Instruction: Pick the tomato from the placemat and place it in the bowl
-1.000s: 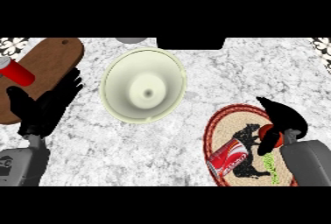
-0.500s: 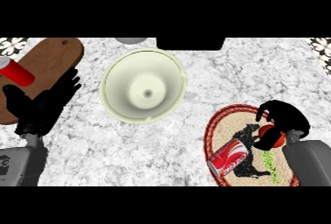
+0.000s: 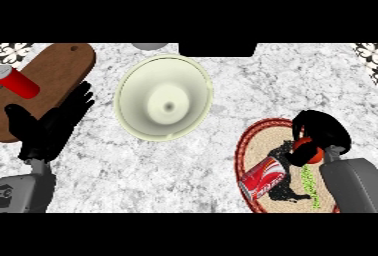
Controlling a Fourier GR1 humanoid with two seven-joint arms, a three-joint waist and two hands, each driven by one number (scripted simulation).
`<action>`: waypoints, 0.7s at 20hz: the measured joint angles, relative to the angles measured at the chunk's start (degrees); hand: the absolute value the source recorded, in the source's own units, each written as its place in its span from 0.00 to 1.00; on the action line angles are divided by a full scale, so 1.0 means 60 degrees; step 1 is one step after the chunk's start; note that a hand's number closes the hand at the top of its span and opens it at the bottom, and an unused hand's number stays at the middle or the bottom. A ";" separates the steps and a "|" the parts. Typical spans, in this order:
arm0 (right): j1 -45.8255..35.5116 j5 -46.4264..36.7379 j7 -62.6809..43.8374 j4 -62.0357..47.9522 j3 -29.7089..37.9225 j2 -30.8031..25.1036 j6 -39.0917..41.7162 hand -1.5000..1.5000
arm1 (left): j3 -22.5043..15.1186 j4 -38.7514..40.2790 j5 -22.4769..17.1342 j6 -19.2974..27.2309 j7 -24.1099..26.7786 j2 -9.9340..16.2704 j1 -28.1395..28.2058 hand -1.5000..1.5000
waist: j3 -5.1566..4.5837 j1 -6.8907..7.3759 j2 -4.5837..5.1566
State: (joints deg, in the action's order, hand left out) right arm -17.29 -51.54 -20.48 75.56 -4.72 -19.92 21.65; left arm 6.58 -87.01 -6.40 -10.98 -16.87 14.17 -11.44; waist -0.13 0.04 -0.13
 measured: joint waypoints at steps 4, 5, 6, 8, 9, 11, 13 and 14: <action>-0.0080 0.0018 0.1253 -0.0099 -0.0294 -0.0330 0.0149 1.00 | 0.0089 0.0089 -0.0064 -0.0098 -0.0098 0.0082 -0.0217 0.50 | 0.0016 0.0022 0.0021; -0.0200 0.0026 0.1731 -0.0305 -0.0385 -0.0454 0.0154 1.00 | 0.0118 0.0162 -0.0066 -0.0099 -0.0123 0.0106 -0.0297 0.50 | 0.0019 0.0046 0.0034; -0.0256 0.0041 0.2073 -0.0350 -0.0466 -0.0528 0.0200 1.00 | 0.0177 0.0233 -0.0067 -0.0140 -0.0020 0.0145 -0.0250 0.50 | 0.0021 0.0048 0.0036; -0.0218 0.0040 0.2544 -0.0105 -0.0604 -0.0607 0.0237 1.00 | 0.0219 0.0293 -0.0066 -0.0150 -0.0012 0.0156 -0.0313 0.50 | 0.0021 0.0023 0.0030; -0.0192 0.0036 0.2819 -0.0048 -0.0611 -0.0680 0.0188 1.00 | 0.0174 0.0216 -0.0014 -0.0126 0.0040 0.0097 -0.0206 0.50 | 0.0022 0.0022 0.0026; -0.0284 0.0149 0.3193 0.0222 -0.0497 -0.0880 0.0379 1.00 | 0.0223 0.0124 -0.0040 -0.0166 -0.0037 0.0143 -0.0173 0.50 | 0.0023 0.0013 0.0021; -0.0193 0.0344 0.3251 0.0944 -0.0417 -0.0968 0.0748 1.00 | 0.0175 -0.0066 0.0005 -0.0104 -0.0130 0.0071 -0.0051 0.50 | 0.0022 -0.0014 0.0008; -0.0080 0.0384 0.3318 0.1269 -0.0374 -0.1006 0.0790 1.00 | 0.0166 -0.0121 0.0022 -0.0108 -0.0133 0.0058 0.0000 0.50 | 0.0020 -0.0022 0.0005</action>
State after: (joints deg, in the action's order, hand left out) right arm -17.76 -49.23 -0.57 83.17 -6.96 -25.96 26.39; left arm 7.57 -87.73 -6.26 -11.63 -17.67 14.52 -11.44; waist -0.01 -0.09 -0.10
